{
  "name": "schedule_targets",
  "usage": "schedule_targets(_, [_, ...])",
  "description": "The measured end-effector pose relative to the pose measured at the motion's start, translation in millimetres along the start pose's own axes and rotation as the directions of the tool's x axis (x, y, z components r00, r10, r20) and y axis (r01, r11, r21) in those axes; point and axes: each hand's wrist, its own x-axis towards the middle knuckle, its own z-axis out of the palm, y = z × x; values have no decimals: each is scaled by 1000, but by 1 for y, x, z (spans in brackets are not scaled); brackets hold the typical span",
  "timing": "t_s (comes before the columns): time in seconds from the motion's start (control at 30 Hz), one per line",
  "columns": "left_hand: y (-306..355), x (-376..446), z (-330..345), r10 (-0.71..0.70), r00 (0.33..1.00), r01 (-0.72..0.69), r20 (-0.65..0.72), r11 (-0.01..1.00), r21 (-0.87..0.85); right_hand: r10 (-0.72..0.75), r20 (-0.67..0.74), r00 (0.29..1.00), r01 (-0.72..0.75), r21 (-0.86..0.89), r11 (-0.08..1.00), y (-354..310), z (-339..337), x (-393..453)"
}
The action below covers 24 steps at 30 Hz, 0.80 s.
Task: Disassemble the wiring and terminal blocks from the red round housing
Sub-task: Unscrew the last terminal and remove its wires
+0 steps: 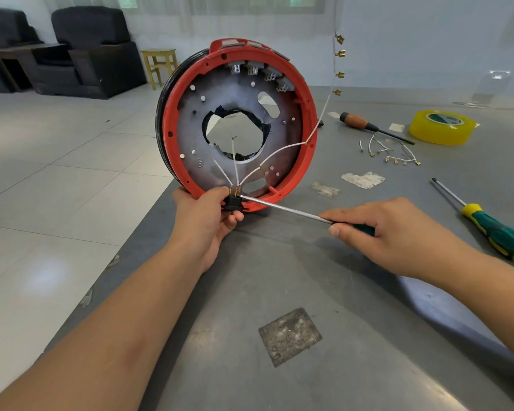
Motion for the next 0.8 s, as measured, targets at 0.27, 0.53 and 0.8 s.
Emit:
schedule_targets(0.27, [2, 3, -3, -59, 998, 59, -9, 997, -50, -64, -68, 996, 51, -181, 982, -9, 9, -4])
schedule_targets(0.53, [1, 2, -3, -73, 997, 72, -7, 995, -68, -190, -196, 962, 107, -371, 923, -5, 15, -8])
schedule_targets(0.8, [-2, 0, -2, -37, 999, 37, -4, 996, -78, -181, -268, 946, 74, -364, 928, -9, 14, -10])
